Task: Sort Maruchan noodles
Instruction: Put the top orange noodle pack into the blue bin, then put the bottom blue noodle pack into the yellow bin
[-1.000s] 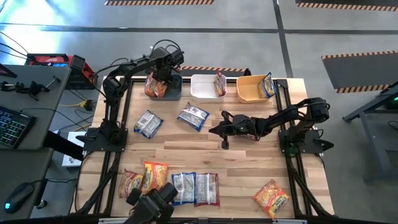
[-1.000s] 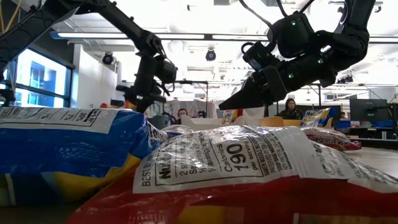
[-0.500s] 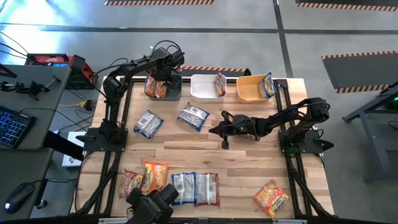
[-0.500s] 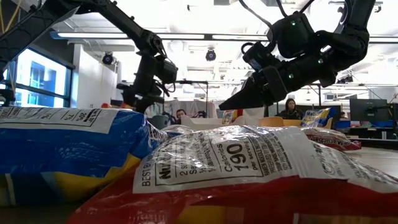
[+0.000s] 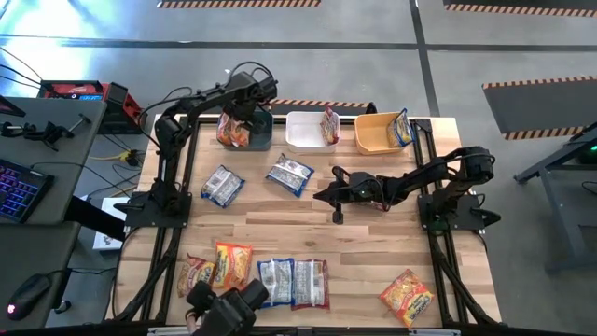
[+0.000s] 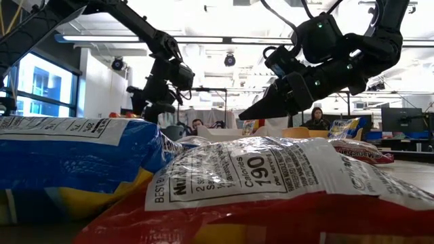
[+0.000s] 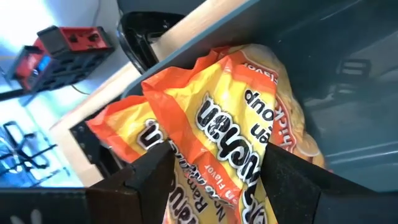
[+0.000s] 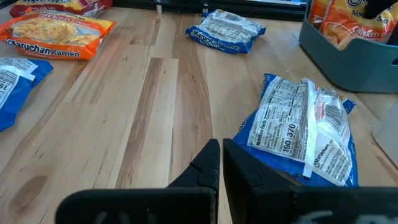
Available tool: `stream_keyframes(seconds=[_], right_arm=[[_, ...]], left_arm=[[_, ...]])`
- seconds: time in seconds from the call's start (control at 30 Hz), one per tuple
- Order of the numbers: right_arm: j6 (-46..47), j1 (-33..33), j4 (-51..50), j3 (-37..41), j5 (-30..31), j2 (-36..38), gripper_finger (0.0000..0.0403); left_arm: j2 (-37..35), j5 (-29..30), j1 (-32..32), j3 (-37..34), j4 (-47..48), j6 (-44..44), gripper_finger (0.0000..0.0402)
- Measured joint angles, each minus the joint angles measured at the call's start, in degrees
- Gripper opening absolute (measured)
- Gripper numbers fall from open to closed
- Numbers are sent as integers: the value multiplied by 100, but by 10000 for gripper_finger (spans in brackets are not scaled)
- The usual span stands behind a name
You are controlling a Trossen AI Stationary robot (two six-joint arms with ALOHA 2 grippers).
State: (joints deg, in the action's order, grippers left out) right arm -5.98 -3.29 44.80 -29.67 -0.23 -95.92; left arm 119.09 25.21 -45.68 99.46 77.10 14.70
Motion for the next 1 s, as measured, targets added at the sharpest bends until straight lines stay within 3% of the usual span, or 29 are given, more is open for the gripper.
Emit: stream_keyframes(seconds=[0.4, 0.73, 0.87, 1.0], right_arm=[[0, 0, 2, 0, 2, 0, 0], [0, 0, 2, 0, 73, 0, 0], [-1, 0, 0, 0, 173, 0, 0], [0, 2, -49, 0, 173, 0, 0]], left_arm=[[-67, 152, 235, 337, 100, -286, 214], [-735, 409, 321, 316, 34, -286, 214], [-1437, 243, 585, -361, -613, -302, 214], [-2459, -18, 1129, -1830, -1799, -416, 214]])
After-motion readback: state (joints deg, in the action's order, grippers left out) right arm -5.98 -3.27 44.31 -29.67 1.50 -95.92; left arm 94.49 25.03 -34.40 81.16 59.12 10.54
